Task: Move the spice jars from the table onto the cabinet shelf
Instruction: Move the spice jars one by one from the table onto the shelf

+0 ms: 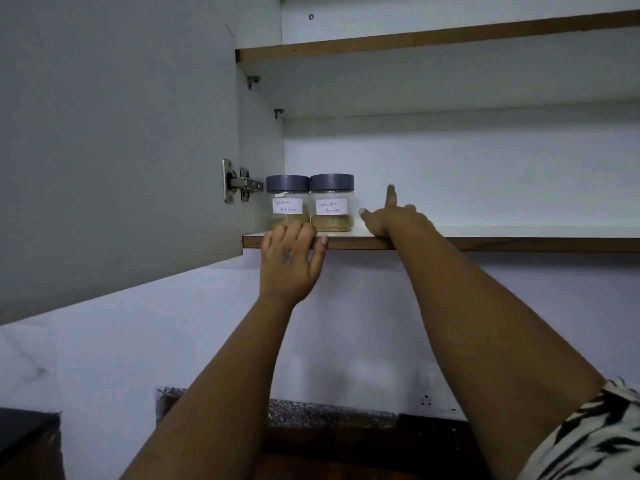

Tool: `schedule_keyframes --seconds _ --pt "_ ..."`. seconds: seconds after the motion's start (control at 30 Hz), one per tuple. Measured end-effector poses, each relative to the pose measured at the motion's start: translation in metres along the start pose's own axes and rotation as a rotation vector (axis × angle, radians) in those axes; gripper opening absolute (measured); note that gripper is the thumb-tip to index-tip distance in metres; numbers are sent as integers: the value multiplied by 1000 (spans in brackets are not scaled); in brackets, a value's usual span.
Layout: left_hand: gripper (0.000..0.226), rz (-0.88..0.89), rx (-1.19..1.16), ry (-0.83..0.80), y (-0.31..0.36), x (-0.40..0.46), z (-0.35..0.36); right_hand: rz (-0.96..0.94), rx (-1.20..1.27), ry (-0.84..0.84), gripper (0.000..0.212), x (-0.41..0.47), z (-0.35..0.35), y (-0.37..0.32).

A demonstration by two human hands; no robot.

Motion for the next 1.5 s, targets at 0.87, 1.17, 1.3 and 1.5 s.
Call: schedule_keyframes --seconds 0.87,1.17,1.3,1.5 --pt "70 -995 -225 -824 61 -398 -28 -128 -102 -237 64 -251 317 216" --pt "89 -1087 -136 -1037 15 -510 -56 -270 -246 -424 77 -305 425 186" --pt "92 -1147 -165 -934 -18 -504 -62 -275 -145 -483 82 -311 461 131" --pt "86 -1058 -250 -1025 -51 -513 -69 -392 -149 -529 71 -313 512 68"
Point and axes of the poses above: each hand's wrist, its own x-axis towards the middle knuckle, its own z-axis out of the palm, y = z × x, the point moved 5 cm from there along x, towards the middle knuckle, and after that the axes turned 5 degrees about -y, right-handed, at the moved point
